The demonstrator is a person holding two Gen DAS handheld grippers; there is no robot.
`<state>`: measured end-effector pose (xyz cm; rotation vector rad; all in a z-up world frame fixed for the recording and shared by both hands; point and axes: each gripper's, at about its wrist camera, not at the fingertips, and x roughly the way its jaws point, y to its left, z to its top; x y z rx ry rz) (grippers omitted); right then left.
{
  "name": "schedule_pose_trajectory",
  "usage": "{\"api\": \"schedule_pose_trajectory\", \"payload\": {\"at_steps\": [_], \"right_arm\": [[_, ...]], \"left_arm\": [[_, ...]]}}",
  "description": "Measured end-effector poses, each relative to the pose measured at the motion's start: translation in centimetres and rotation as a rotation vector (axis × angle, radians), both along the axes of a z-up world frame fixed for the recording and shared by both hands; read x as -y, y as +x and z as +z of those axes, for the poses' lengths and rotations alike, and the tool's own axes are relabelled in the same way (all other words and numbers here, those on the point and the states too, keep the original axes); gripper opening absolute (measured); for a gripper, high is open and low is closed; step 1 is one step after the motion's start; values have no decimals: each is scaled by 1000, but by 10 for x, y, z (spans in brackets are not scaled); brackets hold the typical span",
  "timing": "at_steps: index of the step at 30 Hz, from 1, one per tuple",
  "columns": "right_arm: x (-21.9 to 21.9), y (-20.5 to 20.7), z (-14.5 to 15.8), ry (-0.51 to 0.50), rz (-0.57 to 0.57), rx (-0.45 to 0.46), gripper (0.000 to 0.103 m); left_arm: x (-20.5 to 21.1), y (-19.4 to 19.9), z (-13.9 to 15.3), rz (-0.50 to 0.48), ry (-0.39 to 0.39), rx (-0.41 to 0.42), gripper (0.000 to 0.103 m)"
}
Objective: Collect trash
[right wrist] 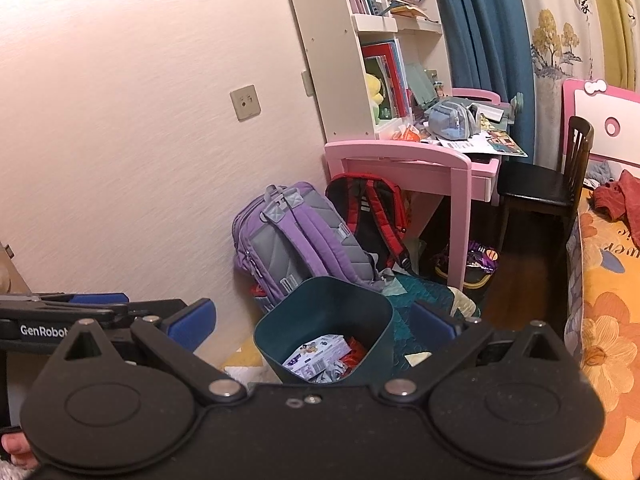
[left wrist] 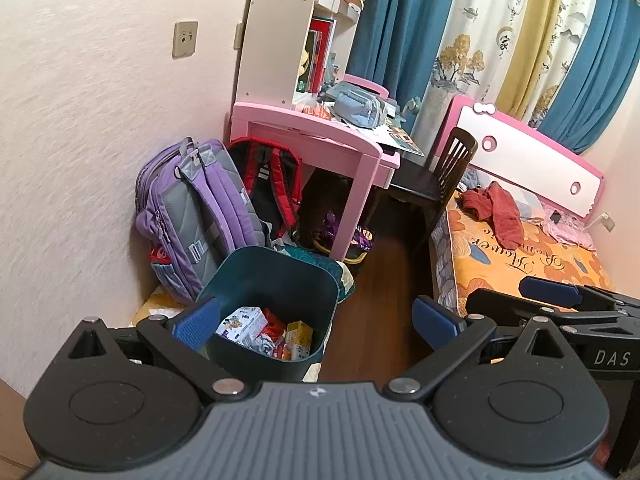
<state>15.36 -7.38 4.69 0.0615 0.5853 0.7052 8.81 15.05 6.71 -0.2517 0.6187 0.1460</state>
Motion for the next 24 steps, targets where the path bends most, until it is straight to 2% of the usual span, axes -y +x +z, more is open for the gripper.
{"api": "schedule_pose_trajectory", "payload": {"at_steps": [24], "right_arm": [[10,6,-9,-5,2,-37,103]], "left_arm": [[16,2,-11,11,-21,-39,103]]}}
